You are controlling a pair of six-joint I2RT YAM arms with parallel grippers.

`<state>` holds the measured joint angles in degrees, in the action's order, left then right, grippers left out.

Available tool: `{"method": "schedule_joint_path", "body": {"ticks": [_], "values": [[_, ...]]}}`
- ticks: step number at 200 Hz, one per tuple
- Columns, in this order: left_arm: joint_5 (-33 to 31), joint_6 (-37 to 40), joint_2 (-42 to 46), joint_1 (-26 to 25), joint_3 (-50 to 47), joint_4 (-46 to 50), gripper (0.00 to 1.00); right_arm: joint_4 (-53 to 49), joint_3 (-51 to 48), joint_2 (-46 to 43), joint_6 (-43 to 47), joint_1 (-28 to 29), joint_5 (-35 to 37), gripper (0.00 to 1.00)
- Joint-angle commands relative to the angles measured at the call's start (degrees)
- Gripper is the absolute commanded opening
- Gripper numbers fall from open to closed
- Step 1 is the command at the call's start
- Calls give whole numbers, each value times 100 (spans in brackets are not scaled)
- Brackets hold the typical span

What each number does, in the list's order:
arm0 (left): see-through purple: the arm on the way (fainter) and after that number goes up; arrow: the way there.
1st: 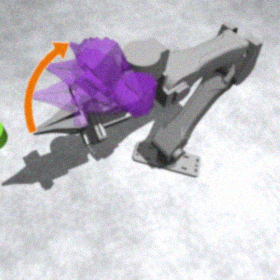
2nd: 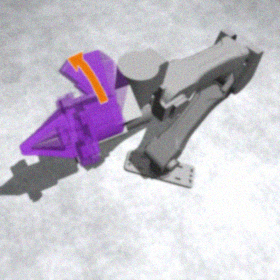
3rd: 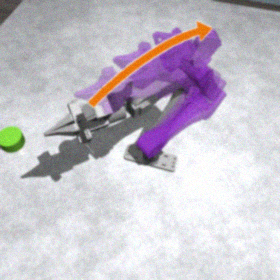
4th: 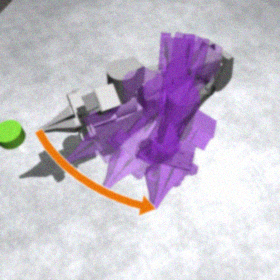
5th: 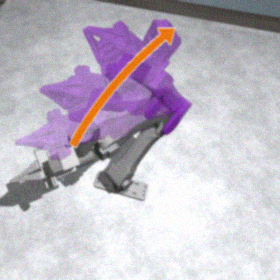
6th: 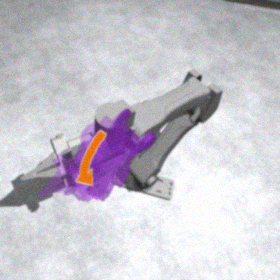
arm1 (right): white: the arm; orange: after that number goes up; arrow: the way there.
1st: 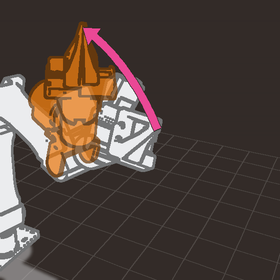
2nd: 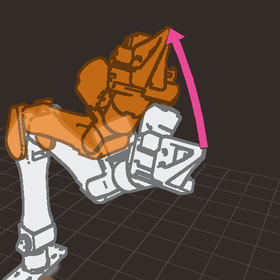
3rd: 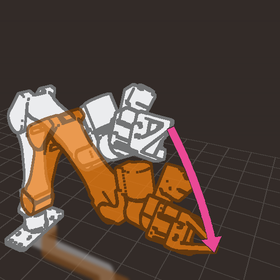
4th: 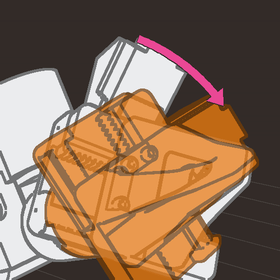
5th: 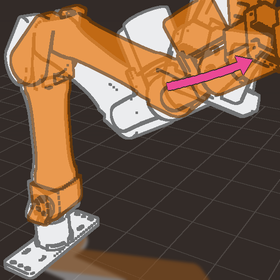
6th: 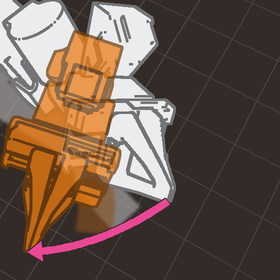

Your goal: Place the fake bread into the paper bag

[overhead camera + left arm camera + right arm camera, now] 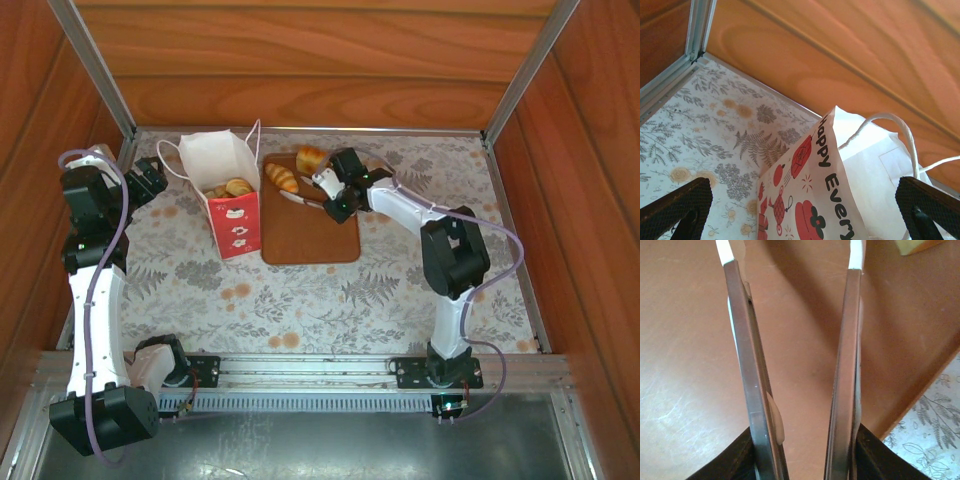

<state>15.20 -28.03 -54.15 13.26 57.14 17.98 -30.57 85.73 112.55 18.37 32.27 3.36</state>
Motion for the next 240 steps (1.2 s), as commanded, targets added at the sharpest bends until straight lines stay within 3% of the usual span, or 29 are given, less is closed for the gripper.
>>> {"method": "schedule_joint_path", "body": {"ticks": [1, 152, 205, 240], "values": [[55, 82, 51, -24, -69, -95, 100, 95, 239, 72, -246, 29, 164, 43], [117, 79, -9, -11, -50, -101, 100, -7, 1285, 1051, -227, 354, 260, 41], [175, 110, 19, -16, 19, -30, 100, 230, 624, 316, -499, 376, 303, 14], [216, -16, 66, -11, 129, -1, 100, 550, -658, -917, -1064, 378, 342, 7]]}}
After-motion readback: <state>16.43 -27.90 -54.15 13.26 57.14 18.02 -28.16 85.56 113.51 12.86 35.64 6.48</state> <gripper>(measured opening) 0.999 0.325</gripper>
